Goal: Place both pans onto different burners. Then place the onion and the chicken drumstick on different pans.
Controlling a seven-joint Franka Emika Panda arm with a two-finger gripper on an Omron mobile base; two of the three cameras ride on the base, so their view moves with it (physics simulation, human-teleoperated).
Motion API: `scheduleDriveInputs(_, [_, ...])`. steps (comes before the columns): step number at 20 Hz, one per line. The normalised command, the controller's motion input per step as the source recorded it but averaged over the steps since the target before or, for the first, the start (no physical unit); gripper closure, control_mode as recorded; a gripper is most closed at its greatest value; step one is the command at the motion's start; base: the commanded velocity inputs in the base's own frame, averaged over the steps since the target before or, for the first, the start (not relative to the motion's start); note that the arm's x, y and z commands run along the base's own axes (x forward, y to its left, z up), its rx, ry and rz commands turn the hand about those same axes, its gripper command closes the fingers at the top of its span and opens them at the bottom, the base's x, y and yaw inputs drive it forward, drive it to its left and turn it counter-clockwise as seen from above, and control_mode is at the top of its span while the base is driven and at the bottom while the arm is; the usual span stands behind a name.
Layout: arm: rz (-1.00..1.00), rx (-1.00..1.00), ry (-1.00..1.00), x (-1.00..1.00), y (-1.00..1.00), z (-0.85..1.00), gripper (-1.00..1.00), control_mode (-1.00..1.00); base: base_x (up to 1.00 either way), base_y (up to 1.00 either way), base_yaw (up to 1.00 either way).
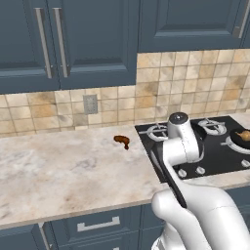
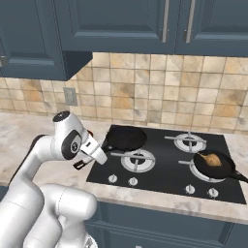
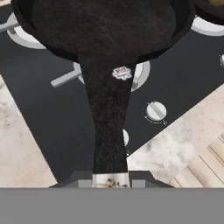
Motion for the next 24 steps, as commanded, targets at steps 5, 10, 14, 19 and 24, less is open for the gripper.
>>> scheduleDriveInputs(5, [-0.10, 0.00, 0.04, -0.02, -0.07, 0.00, 1.00, -1.00, 0.00, 0.00, 0.00])
scheduleDriveInputs(10, [-0.07, 0.00, 0.04, -0.01, -0.04, 0.00, 1.00, -1.00, 0.00, 0.00, 0.00])
scheduleDriveInputs(14, [-0.09, -0.01, 0.02, 0.00, -0.02, -0.07, 1.00, -1.00, 0.00, 0.00, 0.00])
scheduleDriveInputs(19, [-0.07, 0.00, 0.03, 0.00, 0.00, -0.08, 1.00, -1.00, 0.00, 0.00, 0.00])
scheduleDriveInputs(24, [-0.04, 0.00, 0.04, 0.00, 0.00, -0.08, 1.00, -1.00, 0.00, 0.00, 0.00])
